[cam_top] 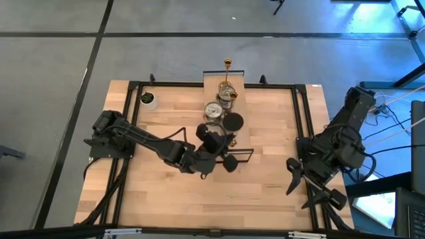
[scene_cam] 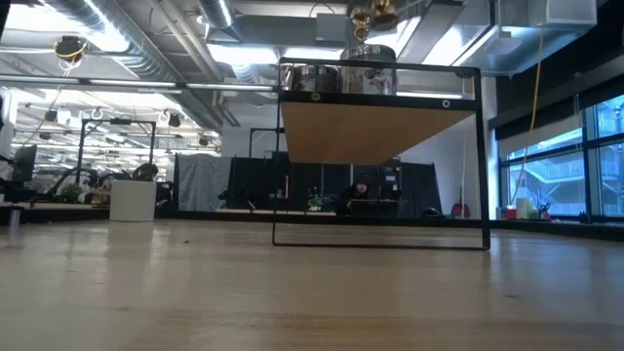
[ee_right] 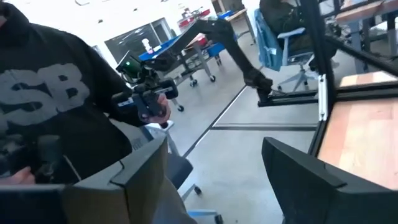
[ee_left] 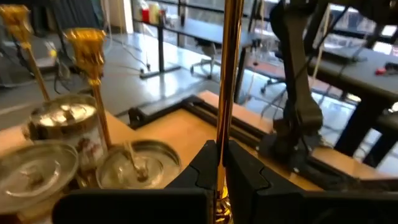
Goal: Pick & Place candle stick holders
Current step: Put the gold candle holder on the shelf
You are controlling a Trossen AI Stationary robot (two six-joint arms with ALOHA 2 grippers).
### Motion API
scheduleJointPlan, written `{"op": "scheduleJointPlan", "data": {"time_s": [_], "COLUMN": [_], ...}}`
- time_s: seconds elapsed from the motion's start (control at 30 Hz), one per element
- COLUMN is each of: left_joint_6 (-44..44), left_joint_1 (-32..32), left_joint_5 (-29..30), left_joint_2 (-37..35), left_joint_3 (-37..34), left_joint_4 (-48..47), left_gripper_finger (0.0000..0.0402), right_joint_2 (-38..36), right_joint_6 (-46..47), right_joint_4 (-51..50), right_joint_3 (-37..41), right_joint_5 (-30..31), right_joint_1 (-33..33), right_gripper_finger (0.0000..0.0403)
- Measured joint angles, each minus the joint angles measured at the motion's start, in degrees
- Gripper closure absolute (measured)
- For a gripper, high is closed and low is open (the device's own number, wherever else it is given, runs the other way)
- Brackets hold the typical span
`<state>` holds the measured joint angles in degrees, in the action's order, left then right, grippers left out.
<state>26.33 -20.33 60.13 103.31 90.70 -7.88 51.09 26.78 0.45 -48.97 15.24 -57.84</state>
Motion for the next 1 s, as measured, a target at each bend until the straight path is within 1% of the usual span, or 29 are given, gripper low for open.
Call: {"op": "scheduleJointPlan", "data": {"time_s": [0.07, 0.33, 0.43, 0.6, 0.83, 1.0], "left_joint_6": [0.99, 3.57, 4.61, 5.53, 4.85, 4.76], "left_joint_1": [-0.5, -1.59, -1.3, -0.57, 0.39, 1.51], "left_joint_5": [-0.93, -1.22, 0.19, -0.92, 0.12, -1.49], "left_joint_2": [0.0, 0.16, 1.63, 2.83, 3.13, 3.15], "left_joint_3": [0.0, -0.33, -0.33, -0.33, -0.33, -0.33], "left_joint_4": [-1.33, -4.86, -4.98, -4.0, -3.91, -3.75], "left_gripper_finger": [0.0394, 0.0394, 0.0394, 0.0394, 0.0394, 0.0394], "right_joint_2": [0.3, 1.2, 1.51, 1.51, 1.51, 1.51], "right_joint_6": [0.7, 1.33, 1.54, 1.54, 2.39, 2.39], "right_joint_4": [-0.06, 0.01, 0.3, 0.88, 1.16, 1.16], "right_joint_3": [0.0, 0.0, 0.0, -0.02, -0.02, -0.04], "right_joint_5": [-0.03, 1.21, 1.21, 1.13, -0.52, -1.82], "right_joint_1": [-0.07, 0.11, 0.11, 0.11, 0.11, 0.11], "right_gripper_finger": [0.0137, 0.0137, 0.0137, 0.0138, 0.0138, 0.0138]}}
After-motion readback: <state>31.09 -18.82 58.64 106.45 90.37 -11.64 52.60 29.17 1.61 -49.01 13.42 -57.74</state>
